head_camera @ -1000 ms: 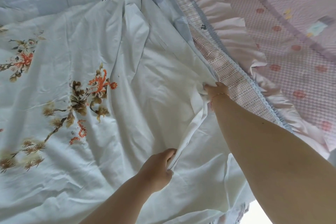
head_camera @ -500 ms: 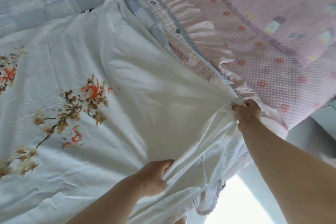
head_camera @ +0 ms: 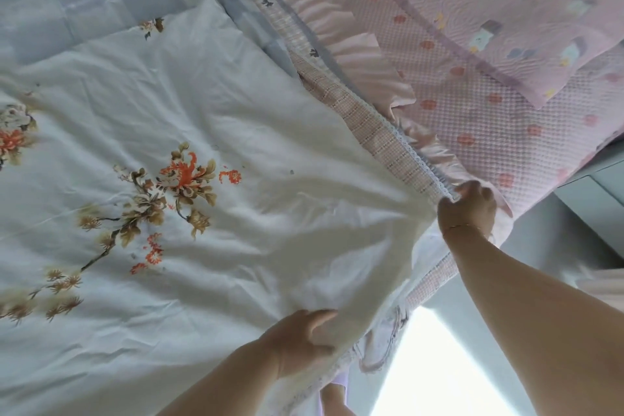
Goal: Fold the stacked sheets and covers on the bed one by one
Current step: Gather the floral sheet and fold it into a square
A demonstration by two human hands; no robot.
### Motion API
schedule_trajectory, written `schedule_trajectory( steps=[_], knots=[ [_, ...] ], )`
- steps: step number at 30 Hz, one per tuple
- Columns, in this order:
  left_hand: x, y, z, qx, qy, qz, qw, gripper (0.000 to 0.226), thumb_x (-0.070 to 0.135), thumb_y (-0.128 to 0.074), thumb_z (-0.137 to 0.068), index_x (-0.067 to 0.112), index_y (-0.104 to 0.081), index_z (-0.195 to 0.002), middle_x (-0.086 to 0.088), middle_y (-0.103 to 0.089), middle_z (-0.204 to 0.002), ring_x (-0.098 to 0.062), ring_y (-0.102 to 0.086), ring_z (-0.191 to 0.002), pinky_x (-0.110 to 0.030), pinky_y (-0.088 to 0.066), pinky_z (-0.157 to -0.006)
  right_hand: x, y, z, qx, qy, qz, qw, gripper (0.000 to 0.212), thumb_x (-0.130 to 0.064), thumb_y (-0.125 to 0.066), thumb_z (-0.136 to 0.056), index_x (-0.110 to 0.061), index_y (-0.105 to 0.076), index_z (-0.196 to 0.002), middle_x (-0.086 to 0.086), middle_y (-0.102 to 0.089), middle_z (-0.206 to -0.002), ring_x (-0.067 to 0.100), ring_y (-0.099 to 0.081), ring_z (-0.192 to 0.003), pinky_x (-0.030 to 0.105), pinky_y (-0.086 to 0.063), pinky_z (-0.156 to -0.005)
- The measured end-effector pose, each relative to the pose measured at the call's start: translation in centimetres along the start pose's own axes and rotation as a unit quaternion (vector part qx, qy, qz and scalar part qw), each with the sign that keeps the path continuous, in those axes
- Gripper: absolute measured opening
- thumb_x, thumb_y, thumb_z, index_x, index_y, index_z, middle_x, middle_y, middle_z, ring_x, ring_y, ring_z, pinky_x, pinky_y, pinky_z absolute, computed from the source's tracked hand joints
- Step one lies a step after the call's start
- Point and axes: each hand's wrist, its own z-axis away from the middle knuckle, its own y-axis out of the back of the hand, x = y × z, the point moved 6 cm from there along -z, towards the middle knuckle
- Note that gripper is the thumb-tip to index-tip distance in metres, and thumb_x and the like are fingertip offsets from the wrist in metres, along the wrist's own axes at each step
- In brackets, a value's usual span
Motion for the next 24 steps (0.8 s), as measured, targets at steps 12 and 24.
schedule_trajectory(
  steps=[12, 24],
  knots=[
    [-10.7, 4.7, 6.6, 0.215, 0.185, 0.025, 0.959, 0.06, 0.04, -0.046, -0.097, 0.036, -0.022, -0.151, -0.004, -0.022, -0.15, -0.021, -0.043, -0.133, -0.033, -0.041, -0.103, -13.8, -9.8, 16.1, -0.499, 0.316, 0.285, 0.755, 0.048, -0.041, -0.033, -0.101, -0.012, -0.047, -0.136, 0.01, -0.048, -0.14, 0.023, -0.05, -0.117, 0.028, -0.037, -0.095],
    [-27.8, 0.1, 22.6, 0.332, 0.332, 0.139, 0.872, 0.063, 0.037, -0.046, -0.096, 0.031, -0.02, -0.152, -0.006, -0.021, -0.148, -0.024, -0.039, -0.135, -0.036, -0.039, -0.106, -19.6, -16.9, 37.0, -0.516, 0.421, 0.242, 0.705, 0.053, -0.04, -0.055, -0.091, -0.019, -0.039, -0.136, 0.006, -0.052, -0.131, 0.024, -0.053, -0.113, 0.027, -0.042, -0.085]
  ],
)
